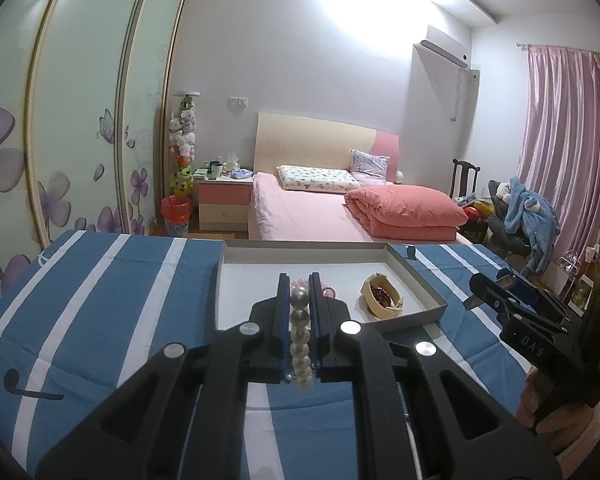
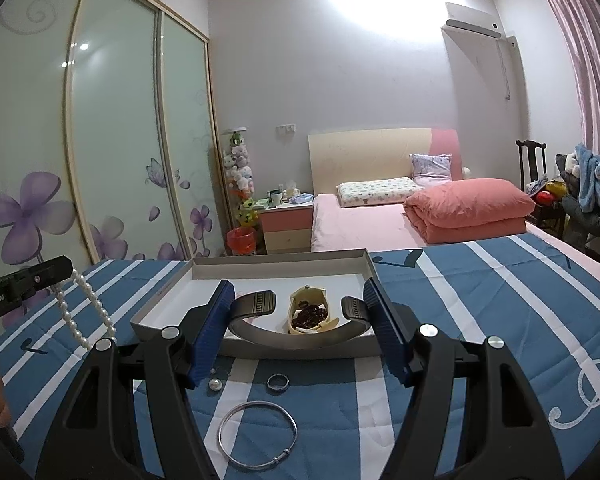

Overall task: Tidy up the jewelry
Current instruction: 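Carry both into the tray, drop the pearl bracelet while the right gripper sets the cuff around the watch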

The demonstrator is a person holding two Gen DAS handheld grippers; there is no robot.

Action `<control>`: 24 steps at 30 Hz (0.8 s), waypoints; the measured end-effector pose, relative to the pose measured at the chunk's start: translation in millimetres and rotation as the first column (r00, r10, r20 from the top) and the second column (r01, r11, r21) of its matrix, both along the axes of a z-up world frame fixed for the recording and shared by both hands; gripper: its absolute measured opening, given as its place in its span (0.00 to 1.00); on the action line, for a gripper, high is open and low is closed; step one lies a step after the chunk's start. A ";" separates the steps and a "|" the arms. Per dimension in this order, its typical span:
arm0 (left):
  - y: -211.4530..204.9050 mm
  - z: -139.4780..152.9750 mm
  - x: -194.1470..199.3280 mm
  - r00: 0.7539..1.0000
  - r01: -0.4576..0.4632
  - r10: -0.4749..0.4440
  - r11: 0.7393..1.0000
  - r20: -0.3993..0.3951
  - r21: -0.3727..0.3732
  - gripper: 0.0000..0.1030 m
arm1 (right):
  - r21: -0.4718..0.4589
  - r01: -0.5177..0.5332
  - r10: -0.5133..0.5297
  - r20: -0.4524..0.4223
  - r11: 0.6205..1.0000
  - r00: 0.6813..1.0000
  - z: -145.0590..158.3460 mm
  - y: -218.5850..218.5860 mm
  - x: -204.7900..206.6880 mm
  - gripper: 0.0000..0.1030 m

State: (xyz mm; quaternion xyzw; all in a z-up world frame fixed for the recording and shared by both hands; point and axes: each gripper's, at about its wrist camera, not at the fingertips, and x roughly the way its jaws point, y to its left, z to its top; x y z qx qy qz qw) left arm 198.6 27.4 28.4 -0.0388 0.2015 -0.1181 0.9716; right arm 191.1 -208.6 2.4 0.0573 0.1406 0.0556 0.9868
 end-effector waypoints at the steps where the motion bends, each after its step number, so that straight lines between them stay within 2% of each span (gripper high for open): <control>1: -0.3 0.8 1.3 1.000 0.000 0.000 1.000 0.002 -0.001 0.10 | 0.001 0.002 -0.002 0.005 1.000 1.000 1.8 -0.6 0.2 0.65; 16: -15.1 24.7 15.3 0.996 -0.014 0.015 1.000 0.090 -0.013 0.10 | 0.011 0.028 -0.030 0.125 1.000 0.992 32.3 -5.6 13.4 0.65; 24: -23.2 22.9 36.3 0.996 -0.025 0.027 0.999 0.088 -0.029 0.10 | 0.032 0.009 -0.012 0.087 0.999 0.996 23.1 -4.1 39.8 0.65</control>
